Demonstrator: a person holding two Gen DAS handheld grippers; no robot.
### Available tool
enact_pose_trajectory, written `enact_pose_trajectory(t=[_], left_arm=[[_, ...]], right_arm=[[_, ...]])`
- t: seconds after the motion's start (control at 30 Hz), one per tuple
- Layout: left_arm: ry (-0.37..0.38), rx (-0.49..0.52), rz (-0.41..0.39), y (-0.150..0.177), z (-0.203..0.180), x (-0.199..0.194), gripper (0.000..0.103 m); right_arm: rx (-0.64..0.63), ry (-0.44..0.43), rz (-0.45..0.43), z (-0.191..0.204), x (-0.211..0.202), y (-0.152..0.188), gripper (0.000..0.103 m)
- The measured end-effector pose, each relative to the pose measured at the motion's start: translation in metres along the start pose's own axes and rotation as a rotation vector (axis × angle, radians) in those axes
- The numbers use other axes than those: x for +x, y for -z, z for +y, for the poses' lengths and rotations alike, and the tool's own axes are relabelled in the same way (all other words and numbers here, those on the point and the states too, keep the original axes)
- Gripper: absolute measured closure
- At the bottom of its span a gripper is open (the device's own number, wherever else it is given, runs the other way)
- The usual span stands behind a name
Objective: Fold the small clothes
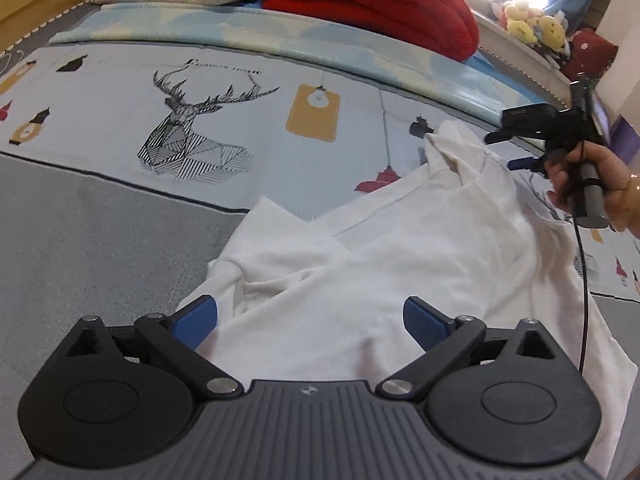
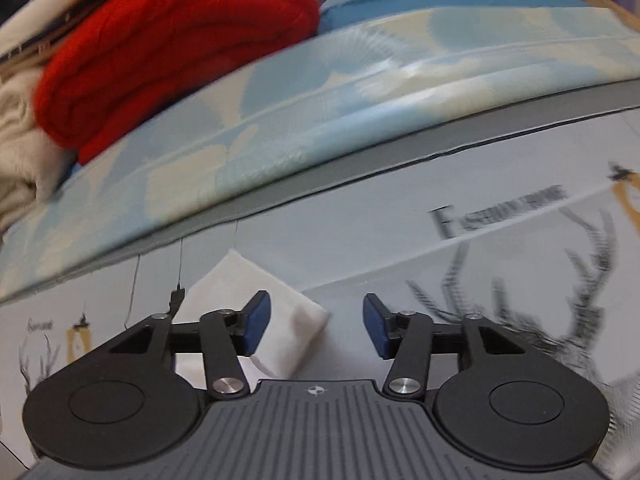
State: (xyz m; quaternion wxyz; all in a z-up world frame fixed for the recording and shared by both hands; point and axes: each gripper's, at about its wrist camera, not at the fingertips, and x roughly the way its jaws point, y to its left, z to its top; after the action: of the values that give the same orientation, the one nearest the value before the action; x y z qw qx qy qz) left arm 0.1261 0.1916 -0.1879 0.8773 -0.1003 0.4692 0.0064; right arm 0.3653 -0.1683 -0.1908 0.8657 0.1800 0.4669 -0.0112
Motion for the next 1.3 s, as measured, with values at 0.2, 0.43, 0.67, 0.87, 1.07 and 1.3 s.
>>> enact_pose_trajectory(t=[0.2,0.43,0.67,0.87,1.07,1.3], left_arm=[[-0.020,-0.007,0.009,0.001,0.003,0.006,0.002],[-0.043,-0.078,-0.014,-0.003,0.016,0.003,0.002],[-0.071,-0.093,-0.014,-0.005,0.019,0.006,0.002],[-0.084,-0.060,-0.016,-0.003,0.013,0.008,0.002],[-0.088,-0.075,-0.016,-0.004,0.016,0.009,0.002],[-0.086,-0.096,-0.017,-0.005,0.019,0.007,0.002]], right_arm=[[-0.155,-0.001,-0.017,0.030,0.019,0.010,0.100],[-0.131,0.156,-0.240,0.006,-0.041,-0.048,0.100],[-0.054,0.304,-0.455,-0.032,-0.112,-0.112,0.100],[0.012,0.324,-0.589,-0.046,-0.156,-0.136,0.100],[0.079,0.365,-0.667,-0.047,-0.181,-0.152,0.100],[0.215,0.442,-0.648,-0.055,-0.188,-0.166,0.100]])
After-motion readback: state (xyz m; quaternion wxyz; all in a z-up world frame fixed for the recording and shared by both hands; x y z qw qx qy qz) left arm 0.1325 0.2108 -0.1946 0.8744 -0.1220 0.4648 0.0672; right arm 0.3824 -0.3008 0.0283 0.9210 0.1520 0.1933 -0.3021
